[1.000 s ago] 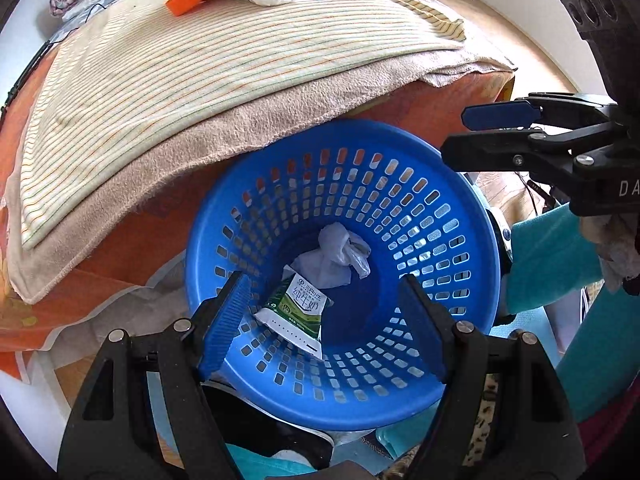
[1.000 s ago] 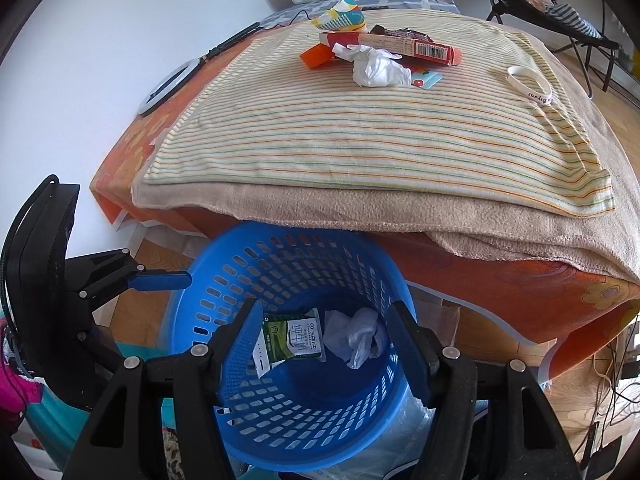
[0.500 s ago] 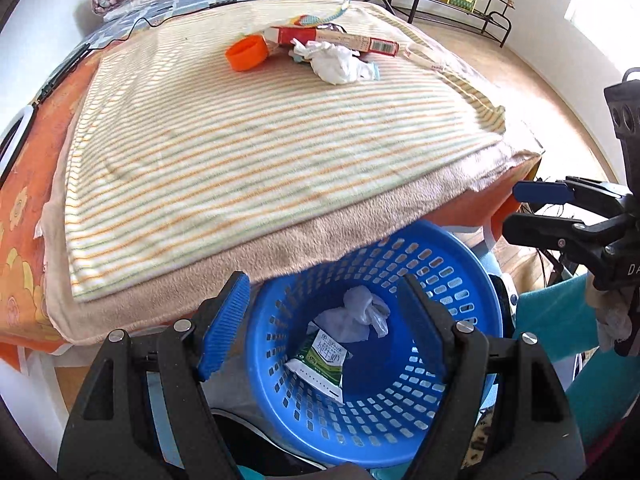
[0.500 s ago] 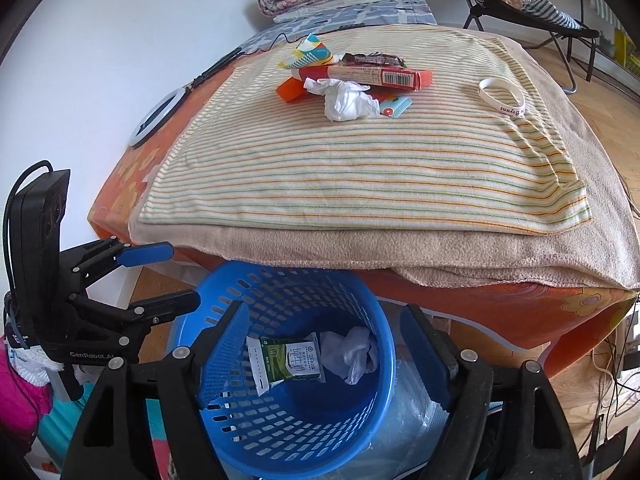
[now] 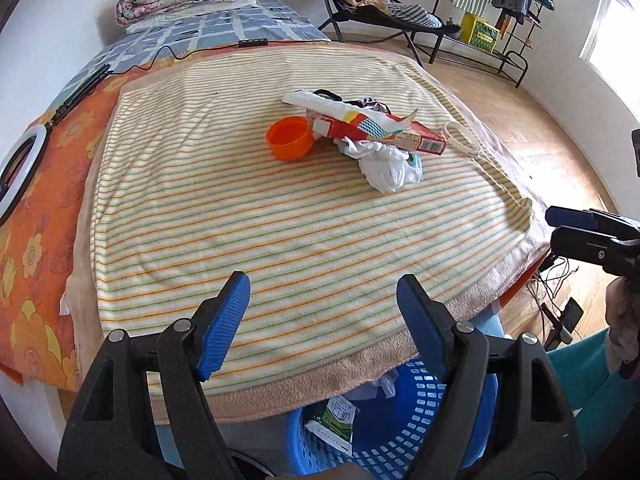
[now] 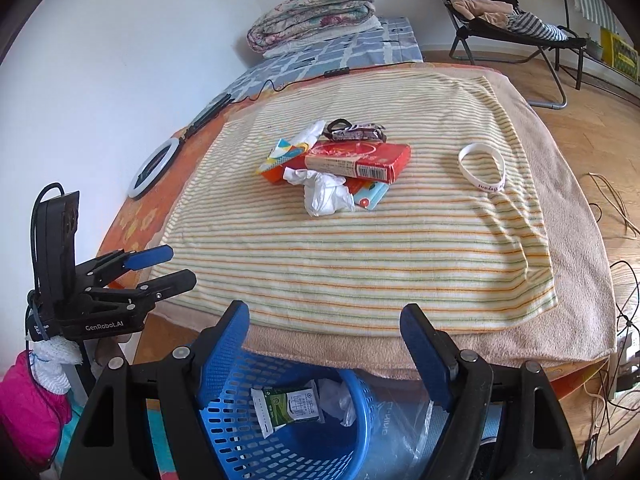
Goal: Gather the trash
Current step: 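Move the left tool to the orange cup while the right tool approaches the wet-wipe packet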
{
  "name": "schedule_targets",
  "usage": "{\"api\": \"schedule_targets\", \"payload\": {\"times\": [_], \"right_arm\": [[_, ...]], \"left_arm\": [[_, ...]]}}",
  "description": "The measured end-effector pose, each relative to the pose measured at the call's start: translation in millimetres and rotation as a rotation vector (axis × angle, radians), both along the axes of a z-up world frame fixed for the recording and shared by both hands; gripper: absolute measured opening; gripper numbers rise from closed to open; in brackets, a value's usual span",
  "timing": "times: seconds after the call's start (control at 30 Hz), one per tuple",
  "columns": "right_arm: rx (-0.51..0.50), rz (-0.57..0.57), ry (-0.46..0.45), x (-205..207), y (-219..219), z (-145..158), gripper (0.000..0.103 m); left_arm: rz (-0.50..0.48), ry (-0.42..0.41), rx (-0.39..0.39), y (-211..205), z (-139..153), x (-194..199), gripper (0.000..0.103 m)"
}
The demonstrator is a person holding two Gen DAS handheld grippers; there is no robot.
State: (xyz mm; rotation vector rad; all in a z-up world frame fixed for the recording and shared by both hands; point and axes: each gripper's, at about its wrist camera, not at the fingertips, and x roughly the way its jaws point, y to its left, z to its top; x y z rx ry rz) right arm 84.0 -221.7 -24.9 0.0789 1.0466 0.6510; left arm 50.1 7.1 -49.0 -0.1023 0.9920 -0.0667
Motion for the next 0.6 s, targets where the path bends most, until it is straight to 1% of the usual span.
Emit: {"api": "schedule_targets", "payload": {"times": [0.17,0.27,0.37,0.47,0.57,0.6], "right_arm": [[0.056,0.017,-0.006,34,14,21,0.080],[0.083,0.010,-0.002,58,23,29,0.080],[0.100,0.016,-0.002,79,35,33,0.079],[0.126,0.025,0.029,99,48,31,0.076],[0.167,0.027,0.089,120,61,24,0.070],[0.176,0.028,0.108,126,65,21,0.067]], "left_arm": [[0.002,-0.021,0.002,10,2,33,0.078],[-0.005,-0.032,0.023,13,-1,52,0.078],[-0.007,-0.030,0.027,18,-8,73,0.078],[-0.007,-0.017,0.020,23,-16,91,0.078],[0.007,-0.006,0.001,31,-24,107,0.078],[0.011,-0.002,0.001,33,-27,111,0.078]]}}
